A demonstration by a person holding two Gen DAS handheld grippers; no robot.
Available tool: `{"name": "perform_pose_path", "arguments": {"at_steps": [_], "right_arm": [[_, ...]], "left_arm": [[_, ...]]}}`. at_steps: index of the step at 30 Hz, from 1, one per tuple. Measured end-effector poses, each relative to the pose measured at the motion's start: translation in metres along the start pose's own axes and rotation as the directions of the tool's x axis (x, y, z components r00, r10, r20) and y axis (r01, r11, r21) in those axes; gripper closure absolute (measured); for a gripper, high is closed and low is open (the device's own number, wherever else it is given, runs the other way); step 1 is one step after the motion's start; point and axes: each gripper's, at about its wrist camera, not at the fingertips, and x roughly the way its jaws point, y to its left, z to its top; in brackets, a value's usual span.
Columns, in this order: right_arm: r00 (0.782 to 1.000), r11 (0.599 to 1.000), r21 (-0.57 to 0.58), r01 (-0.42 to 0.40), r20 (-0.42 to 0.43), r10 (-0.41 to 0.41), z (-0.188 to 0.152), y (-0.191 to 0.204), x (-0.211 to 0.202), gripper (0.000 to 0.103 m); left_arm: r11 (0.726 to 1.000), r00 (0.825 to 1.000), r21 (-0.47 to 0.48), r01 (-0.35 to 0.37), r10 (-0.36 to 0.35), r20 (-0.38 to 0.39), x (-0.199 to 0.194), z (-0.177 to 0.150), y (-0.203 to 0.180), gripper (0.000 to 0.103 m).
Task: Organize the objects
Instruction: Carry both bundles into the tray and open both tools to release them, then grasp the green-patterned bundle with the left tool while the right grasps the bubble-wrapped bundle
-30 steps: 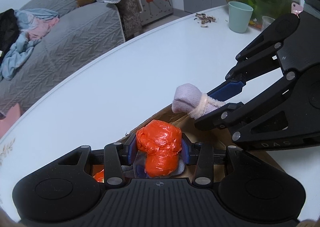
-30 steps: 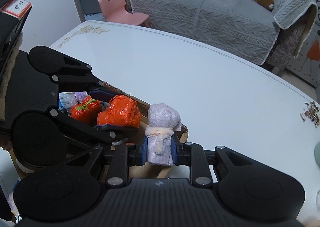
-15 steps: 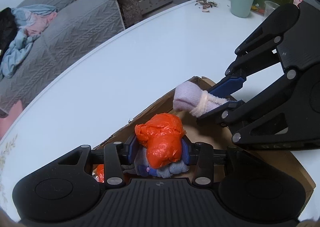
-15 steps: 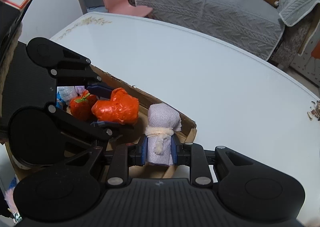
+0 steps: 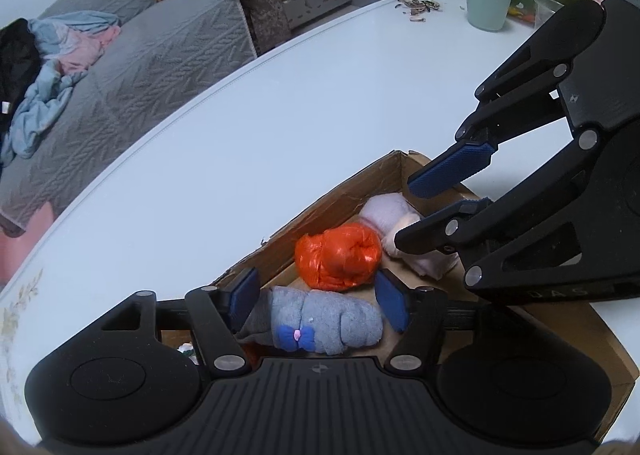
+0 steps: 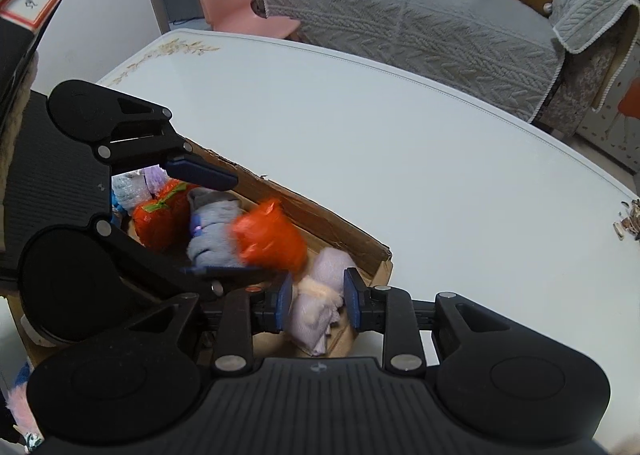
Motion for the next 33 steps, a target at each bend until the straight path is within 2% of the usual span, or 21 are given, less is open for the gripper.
{"name": "perform_pose_path", "arguments": {"at_steps": [18, 20, 22, 27, 28, 30, 33], "right_arm": [[1.0, 1.0, 0.027, 0.012, 0.008, -0.012, 0.002, -0.003, -0.004, 0.075], [1.0, 1.0, 0.022, 0.021, 0.01, -0.021, 0.001, -0.001, -0.009, 0.072], [0.999, 0.999, 0.01, 0.043, 0.016, -0.043, -0.001, 0.002, -0.016, 0.062], [0.998, 0.999, 0.007, 0.04, 0.037, -0.041, -0.014, 0.014, -0.047, 0.061], [0.999, 1.0, 0.006, 0.029, 0.044, -0.029, -0.017, 0.019, -0.054, 0.057], [0.999, 1.0, -0.017, 0.005, 0.045, -0.004, -0.025, 0.031, -0.067, 0.048], [0.998, 0.997, -0.059, -0.044, 0.049, 0.047, -0.039, 0.057, -0.084, 0.046]], "left_arm": [[1.0, 1.0, 0.006, 0.019, -0.019, 0.017, -0.022, -0.002, -0.006, 0.032], [1.0, 0.999, 0.005, 0.023, -0.024, 0.027, -0.035, -0.004, -0.006, 0.03], [1.0, 0.999, 0.0, 0.021, -0.021, 0.041, -0.053, -0.008, -0.004, 0.028], [0.998, 0.998, -0.06, 0.025, -0.021, 0.061, -0.109, -0.038, 0.007, 0.018], [0.996, 0.998, -0.083, 0.035, -0.031, 0.055, -0.119, -0.048, 0.008, 0.018], [0.991, 0.999, -0.127, 0.047, -0.044, 0.025, -0.136, -0.069, 0.01, 0.018], [0.975, 0.993, -0.205, 0.088, -0.101, -0.054, -0.152, -0.102, 0.008, 0.016]]}}
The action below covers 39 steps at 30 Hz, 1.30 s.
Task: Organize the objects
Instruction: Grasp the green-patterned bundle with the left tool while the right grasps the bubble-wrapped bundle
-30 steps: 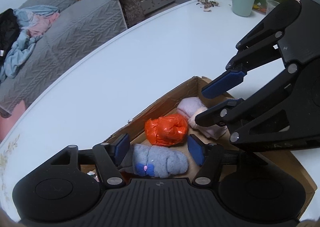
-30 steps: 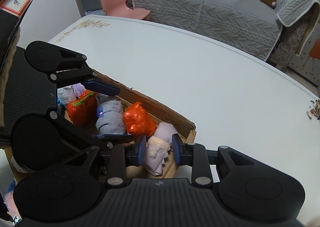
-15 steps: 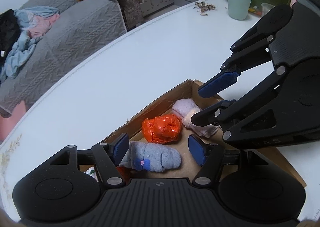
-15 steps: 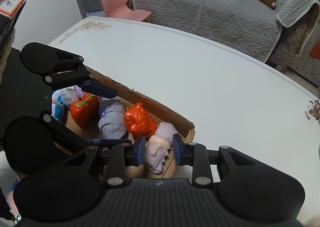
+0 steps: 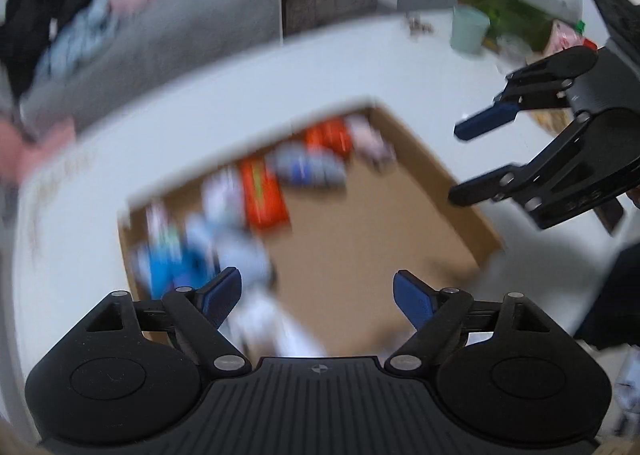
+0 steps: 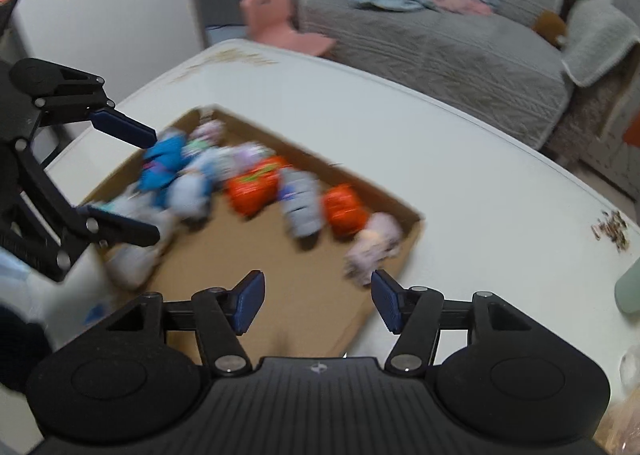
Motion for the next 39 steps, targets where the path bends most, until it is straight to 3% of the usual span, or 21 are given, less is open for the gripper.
{"name": "perform_pose_path", "arguments": {"at_steps": [4, 8, 11, 13, 19, 26, 29, 39], "right_arm": [[0.991, 0.989, -0.067, -0.129, -0.053, 0.126, -0.029, 0.038, -0.011, 0.044], [0.978, 0.979, -0.106, -0.172, -0.136, 0.157, -0.061, 0.069, -0.01, 0.036], [0.968, 0.977, -0.131, -0.168, -0.208, 0.138, -0.084, 0.091, -0.001, 0.032], [0.967, 0.971, -0.19, -0.145, -0.235, 0.098, -0.092, 0.103, 0.006, 0.022], [0.961, 0.96, -0.26, -0.101, -0.275, 0.027, -0.104, 0.112, 0.026, 0.022], [0.959, 0.953, -0.27, -0.134, -0.279, 0.056, -0.105, 0.111, 0.04, 0.035], [0.946, 0.95, -0.26, -0.175, -0.312, 0.089, -0.109, 0.11, 0.041, 0.049], [0.934, 0.979, -0.155, -0.133, -0.349, 0.072, -0.113, 0.082, 0.041, 0.057]], "left_arm": [[0.994, 0.995, -0.085, 0.062, -0.069, -0.077, -0.008, -0.046, -0.01, 0.015], [0.99, 0.983, -0.097, 0.101, -0.114, -0.142, -0.002, -0.084, -0.036, 0.013], [0.978, 0.97, -0.141, 0.15, -0.173, -0.168, 0.009, -0.099, -0.053, 0.013], [0.981, 0.966, -0.127, 0.147, -0.171, -0.197, 0.017, -0.11, -0.065, 0.013], [0.985, 0.965, -0.111, 0.134, -0.155, -0.214, 0.03, -0.12, -0.074, 0.013], [0.985, 0.963, -0.13, 0.112, -0.14, -0.23, 0.036, -0.122, -0.066, 0.013], [0.985, 0.961, -0.124, 0.122, -0.149, -0.235, 0.038, -0.125, -0.068, 0.013], [0.965, 0.955, -0.168, 0.203, -0.233, -0.182, 0.031, -0.125, -0.069, 0.014]]}}
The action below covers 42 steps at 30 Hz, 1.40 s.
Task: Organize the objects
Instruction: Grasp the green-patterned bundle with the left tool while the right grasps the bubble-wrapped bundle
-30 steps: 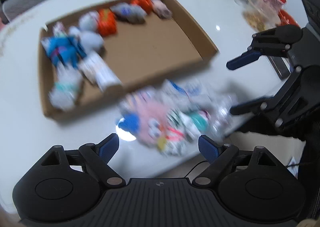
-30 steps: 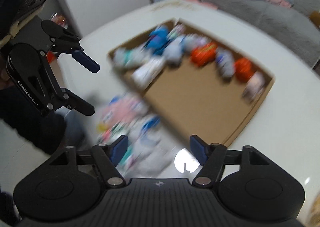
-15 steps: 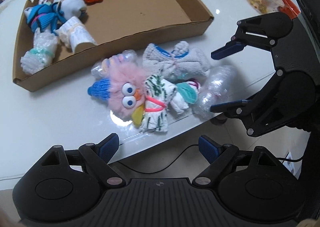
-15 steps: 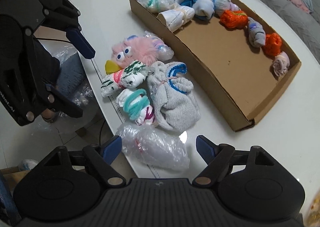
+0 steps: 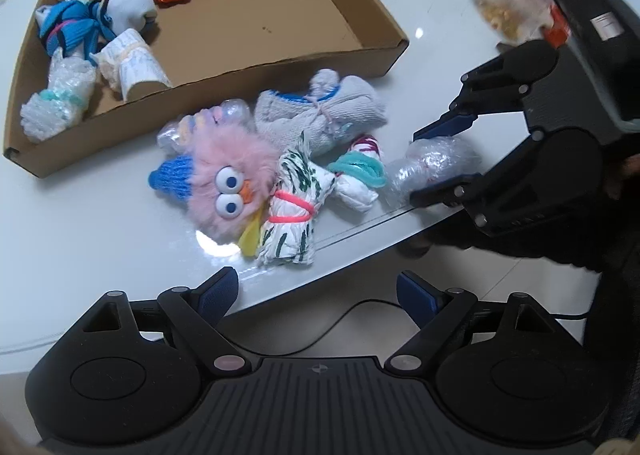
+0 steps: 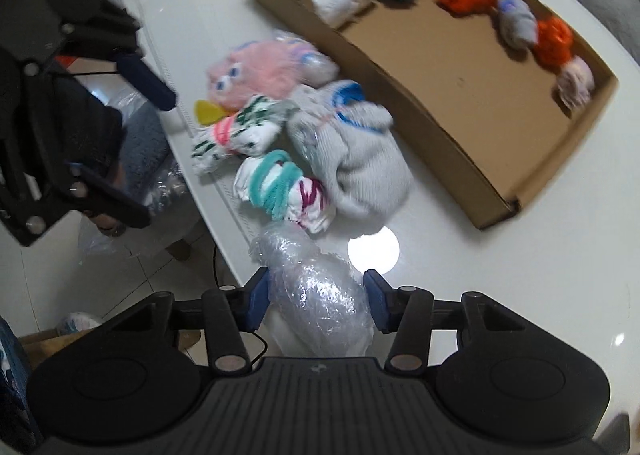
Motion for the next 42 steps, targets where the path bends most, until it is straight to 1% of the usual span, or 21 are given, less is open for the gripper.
{"name": "perform_pose_path", "arguments": {"at_steps": [4, 5, 8, 12, 15, 19, 21, 23, 25, 26, 27, 30, 32, 34, 39, 42], "right_arm": [[0.999, 0.997, 0.071, 0.042, -0.008, -0.041, -0.006, -0.018, -0.003, 0.057], [0.998, 0.995, 0.084, 0.056, -0.009, -0.055, -0.007, -0.021, -0.004, 0.057], [0.997, 0.99, 0.118, 0.078, -0.013, -0.077, -0.008, -0.029, -0.005, 0.057], [0.996, 0.99, 0.113, 0.089, -0.012, -0.088, -0.009, -0.027, -0.004, 0.057], [0.996, 0.989, 0.12, 0.09, -0.012, -0.089, -0.01, -0.028, -0.003, 0.057], [0.996, 0.987, 0.128, 0.093, -0.01, -0.092, -0.011, -0.028, -0.002, 0.057], [0.996, 0.987, 0.133, 0.094, -0.01, -0.093, -0.012, -0.028, -0.002, 0.057], [0.995, 0.986, 0.139, 0.096, -0.009, -0.095, -0.012, -0.028, -0.001, 0.057], [0.995, 0.984, 0.144, 0.1, -0.008, -0.1, -0.013, -0.028, -0.001, 0.057], [0.995, 0.984, 0.146, 0.101, -0.008, -0.101, -0.013, -0.028, 0.0, 0.057], [0.995, 0.984, 0.146, 0.102, -0.009, -0.102, -0.013, -0.028, 0.001, 0.057], [0.995, 0.984, 0.151, 0.098, -0.008, -0.098, -0.014, -0.026, 0.002, 0.057], [0.996, 0.983, 0.158, 0.094, -0.007, -0.094, -0.015, -0.026, 0.002, 0.057], [0.996, 0.982, 0.166, 0.092, -0.006, -0.092, -0.017, -0.026, 0.003, 0.057], [0.997, 0.977, 0.205, 0.063, 0.026, -0.07, -0.021, -0.029, -0.003, 0.058], [0.997, 0.972, 0.226, 0.06, 0.038, -0.07, -0.025, -0.031, -0.006, 0.058]], "left_arm": [[0.999, 0.999, 0.038, 0.016, -0.017, 0.035, 0.002, 0.001, -0.007, 0.015], [0.999, 0.999, 0.048, 0.019, -0.021, 0.035, 0.002, 0.001, -0.008, 0.016], [0.997, 0.999, 0.075, 0.01, -0.014, 0.046, 0.009, 0.006, -0.011, 0.018], [0.994, 0.998, 0.104, -0.032, 0.026, 0.058, 0.018, 0.014, -0.012, 0.019], [0.993, 0.998, 0.11, -0.047, 0.041, 0.056, 0.026, 0.019, -0.01, 0.02], [0.986, 0.996, 0.153, -0.062, 0.053, 0.066, 0.029, 0.021, -0.013, 0.02], [0.985, 0.997, 0.163, -0.059, 0.049, 0.064, 0.029, 0.019, -0.013, 0.025], [0.979, 0.996, 0.188, -0.075, 0.063, 0.071, 0.028, 0.016, -0.015, 0.026], [0.976, 0.995, 0.202, -0.086, 0.072, 0.076, 0.028, 0.013, -0.017, 0.03], [0.975, 0.995, 0.208, -0.082, 0.068, 0.076, 0.028, 0.014, -0.017, 0.038], [0.975, 0.996, 0.21, -0.072, 0.059, 0.068, 0.029, 0.013, -0.018, 0.048], [0.972, 0.995, 0.224, -0.079, 0.063, 0.076, 0.028, 0.012, -0.02, 0.06], [0.973, 0.995, 0.216, -0.077, 0.061, 0.078, 0.029, 0.013, -0.02, 0.06], [0.974, 0.994, 0.209, -0.085, 0.069, 0.081, 0.029, 0.014, -0.019, 0.071], [0.974, 0.994, 0.204, -0.095, 0.081, 0.072, 0.03, 0.016, -0.017, 0.072], [0.974, 0.995, 0.209, -0.091, 0.079, 0.065, 0.027, 0.016, -0.017, 0.072]]}}
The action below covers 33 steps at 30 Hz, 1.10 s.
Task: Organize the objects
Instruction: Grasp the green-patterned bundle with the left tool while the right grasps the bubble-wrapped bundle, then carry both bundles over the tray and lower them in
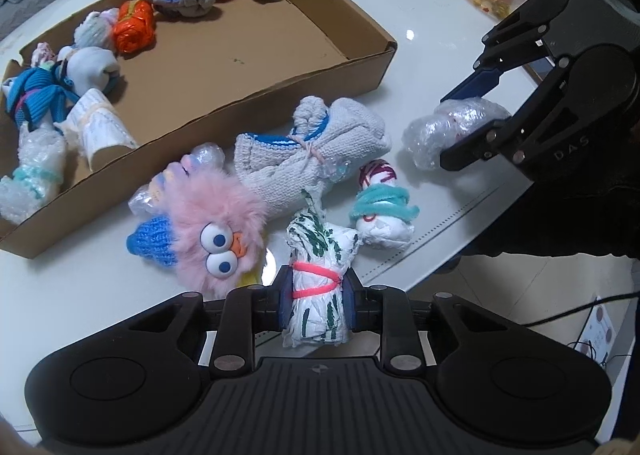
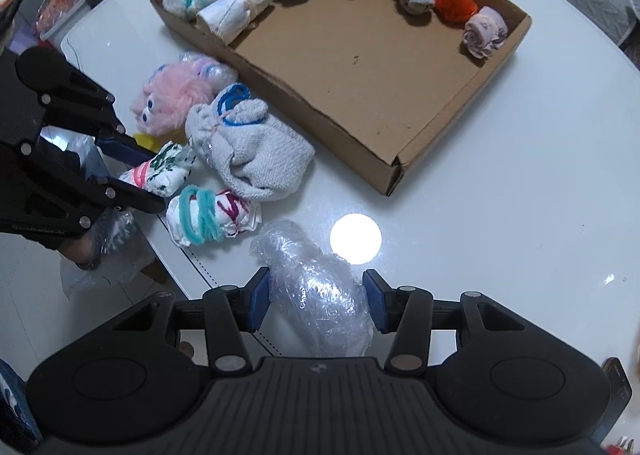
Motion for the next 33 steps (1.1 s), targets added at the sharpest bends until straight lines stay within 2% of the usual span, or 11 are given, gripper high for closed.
{"name": "perform_pose_path", "arguments": {"at_steps": [6, 9, 11, 12, 16, 21, 25, 27, 33], "right_arm": [[0.997, 0.998, 0.065, -0.005, 0.071, 0.0, -0.011, -0.009, -0.02, 0.058], [0.988, 0.993, 0.115, -0.024, 0.153, 0.006, 0.01, -0.012, -0.035, 0.058], [0.975, 0.987, 0.154, -0.043, 0.223, 0.007, 0.01, -0.019, -0.049, 0.058], [0.968, 0.985, 0.167, -0.043, 0.252, -0.001, 0.029, -0.033, -0.042, 0.058], [0.94, 0.982, 0.191, 0.004, 0.333, -0.069, 0.051, -0.041, -0.057, 0.058], [0.9, 0.98, 0.196, -0.015, 0.429, -0.073, 0.082, -0.055, -0.071, 0.058], [0.886, 0.976, 0.216, -0.02, 0.456, -0.083, 0.115, -0.068, -0.065, 0.058], [0.887, 0.971, 0.234, -0.045, 0.457, -0.069, 0.128, -0.074, -0.053, 0.058], [0.9, 0.964, 0.261, -0.054, 0.431, -0.067, 0.15, -0.084, -0.025, 0.058]], "left_arm": [[1.0, 1.0, 0.024, 0.009, -0.009, 0.021, -0.025, 0.004, -0.004, 0.072], [1.0, 0.997, 0.027, 0.01, -0.012, 0.07, -0.043, 0.014, -0.001, 0.073], [1.0, 0.993, 0.028, -0.006, 0.003, 0.116, -0.055, 0.027, 0.004, 0.072], [0.999, 0.99, 0.027, -0.02, 0.016, 0.139, -0.059, 0.035, 0.008, 0.072], [0.998, 0.973, -0.026, -0.056, 0.061, 0.224, -0.072, 0.075, 0.037, 0.073], [0.993, 0.957, -0.076, -0.088, 0.106, 0.271, -0.065, 0.113, 0.07, 0.072], [0.988, 0.953, -0.106, -0.112, 0.137, 0.271, -0.051, 0.127, 0.09, 0.072], [0.986, 0.954, -0.124, -0.112, 0.142, 0.265, -0.044, 0.13, 0.097, 0.072], [0.984, 0.957, -0.123, -0.128, 0.155, 0.245, -0.02, 0.129, 0.105, 0.072]]}}
